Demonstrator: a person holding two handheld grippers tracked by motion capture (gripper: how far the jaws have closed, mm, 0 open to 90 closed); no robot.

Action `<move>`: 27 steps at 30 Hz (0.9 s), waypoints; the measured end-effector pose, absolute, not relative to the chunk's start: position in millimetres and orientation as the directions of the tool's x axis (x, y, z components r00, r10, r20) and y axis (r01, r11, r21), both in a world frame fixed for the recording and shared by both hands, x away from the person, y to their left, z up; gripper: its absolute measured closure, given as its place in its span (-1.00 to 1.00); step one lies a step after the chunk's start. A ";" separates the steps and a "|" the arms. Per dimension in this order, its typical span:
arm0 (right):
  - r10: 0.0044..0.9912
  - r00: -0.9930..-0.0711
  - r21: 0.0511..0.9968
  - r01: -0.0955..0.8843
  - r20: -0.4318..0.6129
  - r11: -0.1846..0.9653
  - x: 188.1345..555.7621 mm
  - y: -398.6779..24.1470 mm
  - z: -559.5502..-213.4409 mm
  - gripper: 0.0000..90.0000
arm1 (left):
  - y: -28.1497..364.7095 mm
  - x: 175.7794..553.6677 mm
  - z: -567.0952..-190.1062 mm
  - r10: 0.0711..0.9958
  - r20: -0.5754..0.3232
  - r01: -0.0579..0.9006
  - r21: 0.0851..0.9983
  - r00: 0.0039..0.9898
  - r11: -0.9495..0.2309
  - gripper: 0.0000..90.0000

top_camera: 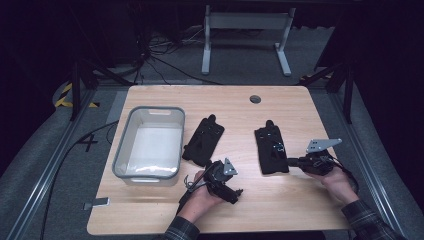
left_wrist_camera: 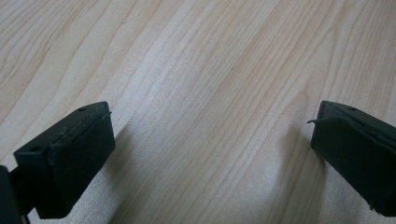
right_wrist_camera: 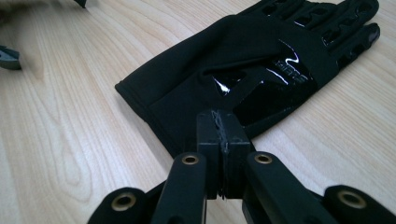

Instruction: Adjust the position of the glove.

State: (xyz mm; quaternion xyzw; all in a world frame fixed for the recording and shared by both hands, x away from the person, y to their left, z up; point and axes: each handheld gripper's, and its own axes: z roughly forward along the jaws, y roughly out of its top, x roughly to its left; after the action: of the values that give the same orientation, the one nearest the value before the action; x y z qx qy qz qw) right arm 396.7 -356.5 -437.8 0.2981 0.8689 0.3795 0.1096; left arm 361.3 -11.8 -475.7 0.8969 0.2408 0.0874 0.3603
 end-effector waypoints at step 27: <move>0.612 -0.791 0.676 0.451 0.001 0.582 420.8 -345.1 -449.9 0.99 | -11.9 361.6 -475.8 0.492 -0.018 0.367 0.689 0.871 -0.625 -1.00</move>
State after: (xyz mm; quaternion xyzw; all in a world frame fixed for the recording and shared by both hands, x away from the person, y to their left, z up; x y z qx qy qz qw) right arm 420.8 -345.1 -449.9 0.3016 0.8817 0.3434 0.1170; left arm 361.6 -11.9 -475.8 0.8973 0.2393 0.0862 0.3609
